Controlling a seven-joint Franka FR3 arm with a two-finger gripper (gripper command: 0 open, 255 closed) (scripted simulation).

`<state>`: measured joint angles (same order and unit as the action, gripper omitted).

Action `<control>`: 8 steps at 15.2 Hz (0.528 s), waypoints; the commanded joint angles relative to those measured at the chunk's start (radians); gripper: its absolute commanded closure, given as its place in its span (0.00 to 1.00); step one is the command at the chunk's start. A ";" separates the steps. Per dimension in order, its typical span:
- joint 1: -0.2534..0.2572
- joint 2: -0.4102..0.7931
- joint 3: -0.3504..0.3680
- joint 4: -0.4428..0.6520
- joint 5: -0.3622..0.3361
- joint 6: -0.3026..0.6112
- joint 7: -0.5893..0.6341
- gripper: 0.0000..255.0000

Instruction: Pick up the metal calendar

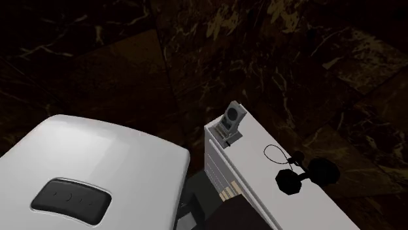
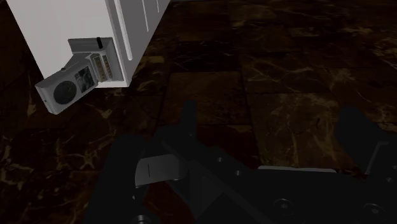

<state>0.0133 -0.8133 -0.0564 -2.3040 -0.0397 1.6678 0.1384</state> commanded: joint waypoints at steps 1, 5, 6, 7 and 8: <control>0.000 0.000 0.000 0.000 0.000 0.000 0.000 0.00; -0.019 0.033 -0.088 -0.045 -0.034 0.077 -0.087 0.00; -0.023 0.044 -0.110 -0.053 -0.042 0.097 -0.108 0.00; -0.027 0.057 -0.133 -0.060 -0.049 0.117 -0.130 0.00; -0.031 0.072 -0.156 -0.066 -0.056 0.137 -0.152 0.00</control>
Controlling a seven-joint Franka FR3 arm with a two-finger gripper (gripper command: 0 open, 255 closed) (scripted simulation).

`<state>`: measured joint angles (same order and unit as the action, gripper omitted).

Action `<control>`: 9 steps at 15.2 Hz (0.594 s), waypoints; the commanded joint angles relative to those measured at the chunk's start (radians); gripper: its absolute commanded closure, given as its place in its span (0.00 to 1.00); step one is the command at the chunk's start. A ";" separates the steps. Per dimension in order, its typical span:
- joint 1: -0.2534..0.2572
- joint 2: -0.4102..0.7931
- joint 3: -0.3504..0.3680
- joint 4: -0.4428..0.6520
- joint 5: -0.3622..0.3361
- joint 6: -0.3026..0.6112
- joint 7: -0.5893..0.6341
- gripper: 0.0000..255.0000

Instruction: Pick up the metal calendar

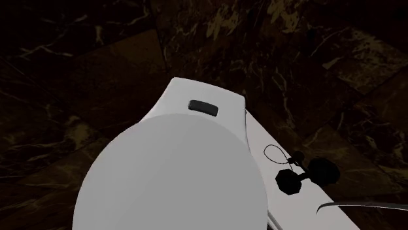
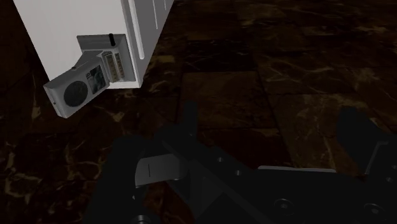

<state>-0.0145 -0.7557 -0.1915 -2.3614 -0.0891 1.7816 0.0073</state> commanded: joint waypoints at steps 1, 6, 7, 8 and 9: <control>-0.006 0.030 -0.044 -0.013 -0.013 0.043 -0.043 0.00; -0.017 0.131 -0.160 -0.015 -0.031 0.144 -0.157 0.00; -0.017 0.155 -0.184 -0.011 -0.032 0.164 -0.180 0.00; -0.016 0.180 -0.208 -0.007 -0.031 0.184 -0.205 0.00; -0.015 0.207 -0.232 0.000 -0.028 0.203 -0.229 0.00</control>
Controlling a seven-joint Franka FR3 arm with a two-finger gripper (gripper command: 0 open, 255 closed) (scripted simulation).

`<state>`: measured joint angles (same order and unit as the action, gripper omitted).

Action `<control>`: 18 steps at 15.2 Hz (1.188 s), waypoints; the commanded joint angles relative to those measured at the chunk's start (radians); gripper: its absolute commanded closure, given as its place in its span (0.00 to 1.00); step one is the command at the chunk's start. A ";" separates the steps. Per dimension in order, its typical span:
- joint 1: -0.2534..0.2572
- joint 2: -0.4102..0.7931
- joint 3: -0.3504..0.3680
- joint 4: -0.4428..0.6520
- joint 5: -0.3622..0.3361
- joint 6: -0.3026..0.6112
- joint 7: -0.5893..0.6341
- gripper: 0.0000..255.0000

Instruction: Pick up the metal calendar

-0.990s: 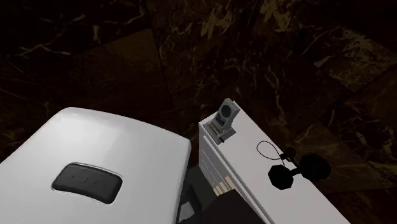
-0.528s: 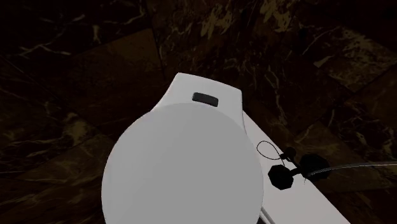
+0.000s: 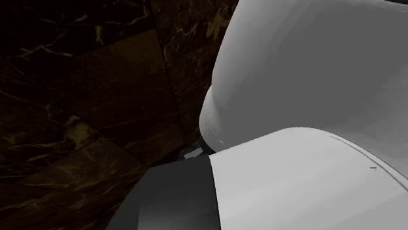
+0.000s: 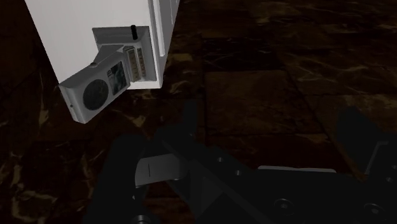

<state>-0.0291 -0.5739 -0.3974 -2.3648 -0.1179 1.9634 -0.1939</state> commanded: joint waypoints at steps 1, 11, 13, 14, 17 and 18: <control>0.002 0.053 -0.051 0.010 0.005 0.041 -0.054 0.00; 0.057 0.411 -0.303 0.156 0.186 0.192 -0.376 0.00; 0.061 0.506 -0.345 0.202 0.265 0.204 -0.462 0.00; 0.058 0.556 -0.360 0.228 0.310 0.206 -0.507 0.00; 0.021 0.712 -0.380 0.315 0.451 0.197 -0.640 0.00; 0.000 0.763 -0.377 0.347 0.495 0.189 -0.679 0.00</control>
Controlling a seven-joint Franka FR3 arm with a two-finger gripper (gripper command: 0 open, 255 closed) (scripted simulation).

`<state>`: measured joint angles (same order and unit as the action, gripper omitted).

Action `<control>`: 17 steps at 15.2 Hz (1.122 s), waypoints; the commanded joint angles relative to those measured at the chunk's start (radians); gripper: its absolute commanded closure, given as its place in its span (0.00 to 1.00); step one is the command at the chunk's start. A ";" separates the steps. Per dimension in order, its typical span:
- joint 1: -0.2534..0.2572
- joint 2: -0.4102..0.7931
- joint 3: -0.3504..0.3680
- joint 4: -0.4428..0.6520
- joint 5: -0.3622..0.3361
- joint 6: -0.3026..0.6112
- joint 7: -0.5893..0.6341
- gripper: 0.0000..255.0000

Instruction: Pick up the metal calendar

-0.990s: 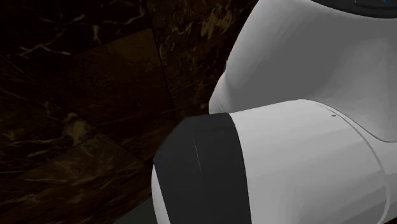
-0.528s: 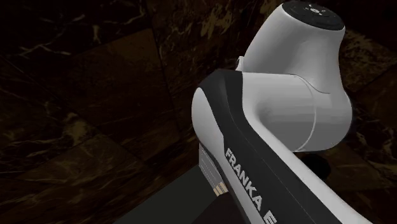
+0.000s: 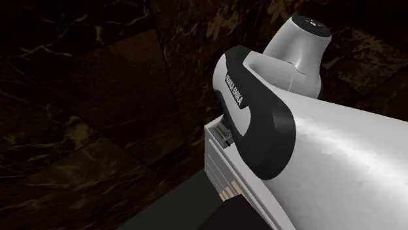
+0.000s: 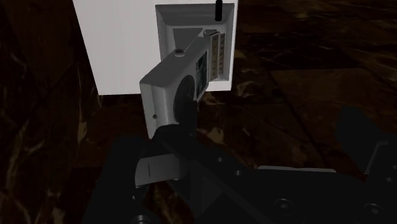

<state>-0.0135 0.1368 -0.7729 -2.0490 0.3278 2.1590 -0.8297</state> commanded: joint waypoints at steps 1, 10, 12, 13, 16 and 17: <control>-0.042 0.102 0.006 0.065 0.090 -0.015 -0.079 0.00; -0.231 0.398 0.095 0.299 0.281 -0.066 -0.235 0.00; -0.236 0.413 0.103 0.293 0.294 -0.049 -0.246 0.00; -0.239 0.420 0.107 0.290 0.300 -0.040 -0.251 0.00; -0.246 0.440 0.118 0.285 0.317 -0.019 -0.264 0.00; -0.246 0.440 0.118 0.285 0.317 -0.019 -0.264 0.00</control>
<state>-0.2593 0.5765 -0.6554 -1.7614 0.6432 2.1360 -1.0922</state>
